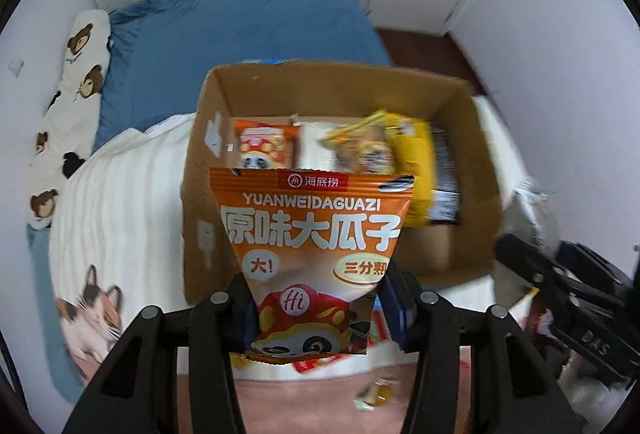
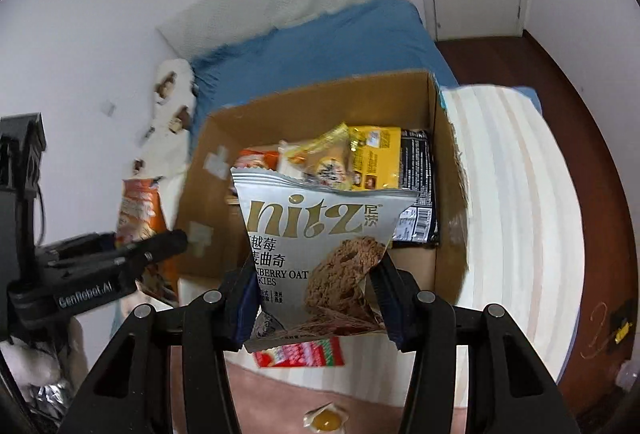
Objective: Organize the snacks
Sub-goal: 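Carry both packets into the box and open both tools to drop them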
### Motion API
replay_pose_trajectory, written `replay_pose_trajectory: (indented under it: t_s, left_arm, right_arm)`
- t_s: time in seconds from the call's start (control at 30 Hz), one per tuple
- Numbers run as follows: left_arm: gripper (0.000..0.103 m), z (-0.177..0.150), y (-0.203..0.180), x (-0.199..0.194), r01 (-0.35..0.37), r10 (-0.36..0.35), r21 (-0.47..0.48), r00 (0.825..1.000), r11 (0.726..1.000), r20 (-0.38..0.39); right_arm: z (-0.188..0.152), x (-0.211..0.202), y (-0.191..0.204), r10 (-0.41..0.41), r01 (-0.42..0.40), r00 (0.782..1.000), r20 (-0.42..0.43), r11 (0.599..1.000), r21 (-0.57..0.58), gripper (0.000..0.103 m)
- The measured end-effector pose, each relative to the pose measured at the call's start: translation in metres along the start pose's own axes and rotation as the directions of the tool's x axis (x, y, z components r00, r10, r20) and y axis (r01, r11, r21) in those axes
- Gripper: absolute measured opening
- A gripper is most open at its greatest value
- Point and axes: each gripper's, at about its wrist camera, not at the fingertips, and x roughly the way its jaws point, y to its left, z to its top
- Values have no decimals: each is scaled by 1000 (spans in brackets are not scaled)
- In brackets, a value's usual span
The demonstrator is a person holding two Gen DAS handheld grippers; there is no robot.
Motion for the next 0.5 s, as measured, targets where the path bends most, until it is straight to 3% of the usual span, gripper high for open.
replay_pose_trajectory:
  t_s: [0.17, 0.33, 0.37, 0.4, 0.43, 0.5]
  left_arm:
    - [47, 20, 22, 49, -109, 107, -18, 990, 994, -93]
    - [49, 23, 29, 92, -151, 148, -12, 977, 988, -153]
    - [49, 22, 31, 98, -164, 159, -13, 972, 986, -172]
    - [49, 20, 32, 104, -175, 169, -18, 968, 984, -183]
    - [52, 18, 33, 105, -184, 176, -26, 967, 983, -186]
    - [63, 19, 37, 115, -169, 158, -41, 968, 985, -193]
  right_arm:
    - [10, 50, -11, 6, -1, 997, -82, 998, 62, 54]
    - [5, 80, -25, -14, 27, 990, -141, 995, 91, 55]
    - [5, 88, -28, -25, 43, 985, -173, 994, 98, 59]
    - [5, 97, -32, -50, 73, 975, -219, 993, 98, 85]
    - [3, 103, -33, -69, 93, 967, -244, 992, 90, 98]
    - [2, 108, -35, -78, 100, 966, -247, 992, 79, 102]
